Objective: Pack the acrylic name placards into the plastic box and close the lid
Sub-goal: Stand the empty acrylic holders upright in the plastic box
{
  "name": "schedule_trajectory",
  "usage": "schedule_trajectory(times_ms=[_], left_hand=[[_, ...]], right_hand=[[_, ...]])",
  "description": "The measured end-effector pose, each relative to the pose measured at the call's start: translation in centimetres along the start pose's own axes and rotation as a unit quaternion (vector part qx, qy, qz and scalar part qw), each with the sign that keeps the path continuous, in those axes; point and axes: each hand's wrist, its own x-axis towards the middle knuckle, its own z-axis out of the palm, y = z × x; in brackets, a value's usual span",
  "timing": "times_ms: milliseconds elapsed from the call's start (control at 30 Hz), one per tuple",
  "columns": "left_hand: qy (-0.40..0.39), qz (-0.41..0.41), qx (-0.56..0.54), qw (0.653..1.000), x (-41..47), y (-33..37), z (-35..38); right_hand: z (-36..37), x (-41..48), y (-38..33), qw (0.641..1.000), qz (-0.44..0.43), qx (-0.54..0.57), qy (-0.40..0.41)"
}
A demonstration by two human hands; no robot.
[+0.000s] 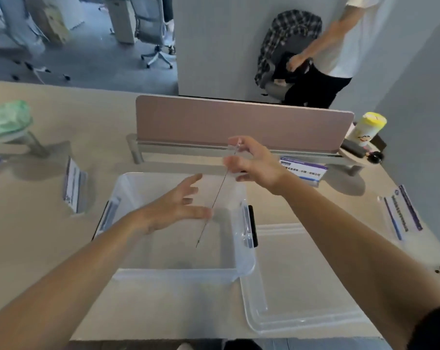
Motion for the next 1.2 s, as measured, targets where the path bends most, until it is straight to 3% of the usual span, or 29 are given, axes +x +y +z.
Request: schedule_trajectory(times_ms=[133, 300, 433, 567, 667, 733, 867, 1000, 1100, 1200], left_hand=[[0.005, 0.028, -0.070, 0.997, -0.8, -1.4, 0.1], [0.144, 0.018, -0.094, 0.985, -0.7, -1.2, 0.9], [0.211, -0.032, -0.080, 0.974, 0.1, -2.0, 1.2], [0.217, -0.055, -0.075, 0.972, 0.2, -2.6, 1.1], [0.195, -0.066, -0.078, 0.975, -0.8, -4.3, 1.0], [0.200, -0.067, -0.015, 0.977, -1.5, -5.7, 1.0], [0.273, -0.054, 0.145, 0.950, -2.4, -8.0, 2.0], [0.229, -0.018, 0.162, 0.960, -2.3, -10.1, 1.4], [0.179, -0.063, 0.234, 0.953, -1.5, -11.4, -0.2], [0.129, -0.115, 0.240, 0.955, -0.4, -13.2, -1.4]], right_hand=[[1.7, 1.8, -1.8, 0.999, -0.023, 0.023, -0.037], [2.9, 3.9, -1.9, 0.994, -0.003, 0.024, -0.109], [3.7, 5.2, -1.4, 0.987, -0.015, -0.078, -0.139], [4.9, 6.5, -1.5, 0.990, 0.013, -0.077, -0.113], [7.1, 7.5, -1.4, 0.985, 0.018, -0.139, -0.098], [9.1, 8.2, -1.0, 0.981, 0.019, -0.167, -0.095], [12.4, 9.4, -0.3, 0.972, 0.037, -0.203, -0.110], [15.1, 10.7, 1.2, 0.963, 0.076, -0.226, -0.128], [17.2, 12.4, 2.7, 0.951, 0.151, -0.213, -0.165], [18.9, 13.7, 4.5, 0.929, 0.224, -0.215, -0.198]])
